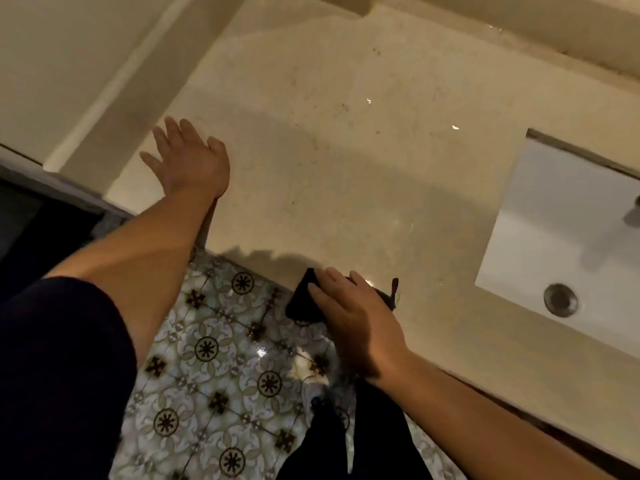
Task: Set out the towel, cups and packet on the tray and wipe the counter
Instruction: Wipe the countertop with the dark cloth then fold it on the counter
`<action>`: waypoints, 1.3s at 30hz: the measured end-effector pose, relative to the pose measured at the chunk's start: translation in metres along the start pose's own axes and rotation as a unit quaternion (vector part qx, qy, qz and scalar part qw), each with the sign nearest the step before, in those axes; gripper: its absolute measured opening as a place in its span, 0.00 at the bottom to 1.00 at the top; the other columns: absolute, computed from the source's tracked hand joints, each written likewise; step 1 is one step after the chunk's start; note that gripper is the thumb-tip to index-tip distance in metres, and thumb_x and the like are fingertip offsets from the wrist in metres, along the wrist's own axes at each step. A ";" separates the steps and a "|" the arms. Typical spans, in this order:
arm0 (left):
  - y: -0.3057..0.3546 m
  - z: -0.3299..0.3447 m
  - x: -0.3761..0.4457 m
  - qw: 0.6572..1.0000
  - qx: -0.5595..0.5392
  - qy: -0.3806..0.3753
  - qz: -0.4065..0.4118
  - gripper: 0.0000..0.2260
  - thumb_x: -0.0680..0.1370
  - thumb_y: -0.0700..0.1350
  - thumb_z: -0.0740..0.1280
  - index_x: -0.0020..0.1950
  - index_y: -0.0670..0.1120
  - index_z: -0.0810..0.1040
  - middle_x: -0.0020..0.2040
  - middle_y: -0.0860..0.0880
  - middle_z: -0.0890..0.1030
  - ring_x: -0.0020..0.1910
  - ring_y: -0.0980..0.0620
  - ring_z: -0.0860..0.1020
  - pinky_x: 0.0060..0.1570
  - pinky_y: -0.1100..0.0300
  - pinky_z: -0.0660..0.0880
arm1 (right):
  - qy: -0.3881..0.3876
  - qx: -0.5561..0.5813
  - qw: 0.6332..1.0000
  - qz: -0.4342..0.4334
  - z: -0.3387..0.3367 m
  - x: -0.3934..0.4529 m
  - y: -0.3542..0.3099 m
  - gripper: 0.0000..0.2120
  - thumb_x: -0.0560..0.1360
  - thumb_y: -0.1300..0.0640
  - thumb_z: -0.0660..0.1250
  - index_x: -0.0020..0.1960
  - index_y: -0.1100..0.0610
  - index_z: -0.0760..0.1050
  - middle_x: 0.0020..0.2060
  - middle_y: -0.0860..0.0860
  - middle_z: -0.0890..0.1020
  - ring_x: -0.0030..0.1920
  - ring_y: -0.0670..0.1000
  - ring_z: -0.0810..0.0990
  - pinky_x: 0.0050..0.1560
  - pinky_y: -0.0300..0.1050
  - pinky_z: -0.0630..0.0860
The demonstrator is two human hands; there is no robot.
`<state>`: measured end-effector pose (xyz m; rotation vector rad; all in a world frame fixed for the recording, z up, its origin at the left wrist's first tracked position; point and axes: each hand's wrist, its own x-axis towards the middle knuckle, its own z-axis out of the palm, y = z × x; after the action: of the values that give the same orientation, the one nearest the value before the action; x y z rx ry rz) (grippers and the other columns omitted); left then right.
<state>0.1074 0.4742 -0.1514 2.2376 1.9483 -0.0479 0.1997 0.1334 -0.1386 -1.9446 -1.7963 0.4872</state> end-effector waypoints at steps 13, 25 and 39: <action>-0.002 0.002 0.001 1.000 0.002 -0.010 0.007 0.32 0.79 0.56 0.43 0.79 0.43 0.48 0.81 0.44 0.48 0.78 0.43 0.45 0.72 0.35 0.43 | 0.019 0.849 0.374 0.374 -0.073 0.015 -0.012 0.21 0.73 0.51 0.68 0.59 0.65 0.82 0.57 0.63 0.83 0.53 0.61 0.85 0.55 0.56 0.81; -0.002 0.002 -0.001 1.000 -0.001 0.007 0.008 0.31 0.79 0.56 0.46 0.79 0.42 0.53 0.80 0.43 0.52 0.78 0.42 0.48 0.72 0.34 0.45 | 0.301 0.496 0.749 0.318 -0.227 0.114 0.162 0.11 0.83 0.53 0.60 0.61 0.52 0.77 0.59 0.56 0.83 0.59 0.59 0.82 0.57 0.58 0.80; 0.002 0.002 0.001 0.999 0.019 0.036 0.010 0.30 0.78 0.55 0.48 0.77 0.41 0.57 0.79 0.41 0.56 0.77 0.41 0.51 0.70 0.33 0.50 | 0.028 -0.165 0.966 0.199 -0.204 0.182 0.332 0.24 0.85 0.51 0.57 0.78 0.60 0.63 0.77 0.57 0.63 0.76 0.59 0.62 0.75 0.52 0.56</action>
<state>0.1099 0.4751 -0.1533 2.3139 1.9759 -0.0023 0.6044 0.2793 -0.1409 -2.5419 -1.5262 0.2633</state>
